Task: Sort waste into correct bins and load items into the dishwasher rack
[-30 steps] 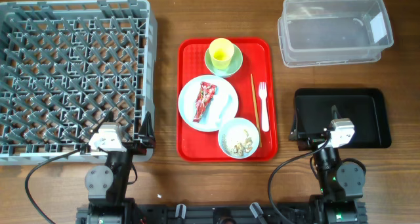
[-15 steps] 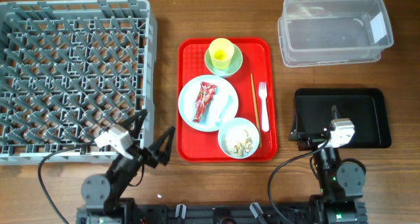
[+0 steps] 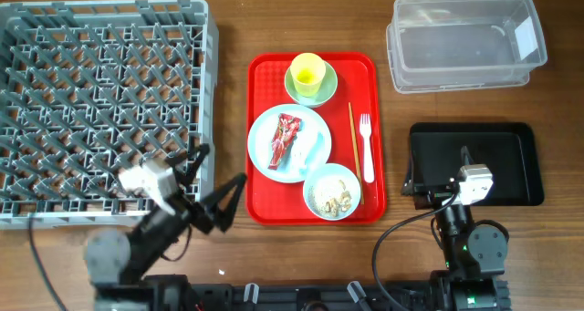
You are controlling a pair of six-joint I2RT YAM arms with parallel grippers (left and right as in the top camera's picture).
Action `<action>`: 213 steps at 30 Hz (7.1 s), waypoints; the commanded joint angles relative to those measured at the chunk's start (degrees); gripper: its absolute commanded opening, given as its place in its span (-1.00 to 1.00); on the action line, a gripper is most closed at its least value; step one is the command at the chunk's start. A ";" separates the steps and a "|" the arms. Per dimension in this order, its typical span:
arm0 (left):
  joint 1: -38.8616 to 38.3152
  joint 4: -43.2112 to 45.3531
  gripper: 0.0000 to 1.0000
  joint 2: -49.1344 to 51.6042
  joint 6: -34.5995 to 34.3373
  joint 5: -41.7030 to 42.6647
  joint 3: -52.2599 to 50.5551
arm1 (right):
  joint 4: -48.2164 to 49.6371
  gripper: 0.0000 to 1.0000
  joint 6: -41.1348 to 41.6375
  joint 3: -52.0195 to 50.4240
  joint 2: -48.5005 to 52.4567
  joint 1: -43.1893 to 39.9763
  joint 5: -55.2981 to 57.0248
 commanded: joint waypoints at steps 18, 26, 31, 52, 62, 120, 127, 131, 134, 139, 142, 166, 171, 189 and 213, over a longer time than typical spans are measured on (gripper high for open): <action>12.98 -59.95 1.00 50.47 -11.78 -34.67 52.98 | 0.26 1.00 -0.59 -0.04 -0.09 -0.13 -0.79; 33.33 -64.70 1.00 50.49 -11.78 -34.40 52.96 | 6.95 0.99 28.09 -0.04 -0.09 -0.13 -17.38; 34.47 -64.81 1.00 50.49 -11.76 -34.42 52.96 | 13.99 0.99 63.14 -0.04 -0.09 -0.13 -15.47; 34.47 -64.78 1.00 50.49 -11.76 -34.42 52.96 | -43.74 0.99 10.75 78.27 55.93 6.19 -23.47; 34.47 -64.78 1.00 50.49 -11.76 -34.42 52.96 | -48.85 0.99 6.93 81.40 72.35 20.31 -20.96; 34.47 -64.78 1.00 50.49 -11.76 -34.42 52.96 | -44.94 -0.17 50.95 80.15 116.17 33.33 2.16; 34.47 -64.78 1.00 50.49 -11.76 -34.42 52.96 | -44.59 -0.91 52.09 80.19 116.15 33.31 1.25; 34.47 -64.78 1.00 50.49 -11.76 -34.42 52.96 | -46.40 -0.91 51.87 81.57 114.27 32.44 0.00; 34.47 -64.78 1.00 50.49 -11.76 -34.42 52.96 | -49.29 -0.91 48.28 84.74 110.71 31.58 0.04; 34.47 -64.78 1.00 50.49 -11.76 -34.42 52.96 | -50.23 -0.91 45.90 88.28 104.08 29.20 0.00; 34.47 -64.78 1.00 50.49 -11.76 -34.42 52.96 | -49.40 -0.91 45.59 88.65 99.36 25.90 0.04; 34.47 -64.78 1.00 50.49 -11.78 -34.42 52.96 | -9.79 0.50 40.87 88.43 108.24 -6.62 12.79; 34.47 -64.78 1.00 50.49 -11.76 -34.42 52.96 | -10.25 0.99 34.14 88.43 103.45 -6.71 3.74; 34.47 -64.78 1.00 50.49 -11.76 -34.42 52.96 | -46.88 0.70 31.04 86.09 96.65 22.49 -17.44; 34.47 -64.78 1.00 50.49 -11.76 -34.42 52.96 | -41.99 -0.17 53.46 83.43 120.28 39.65 -1.79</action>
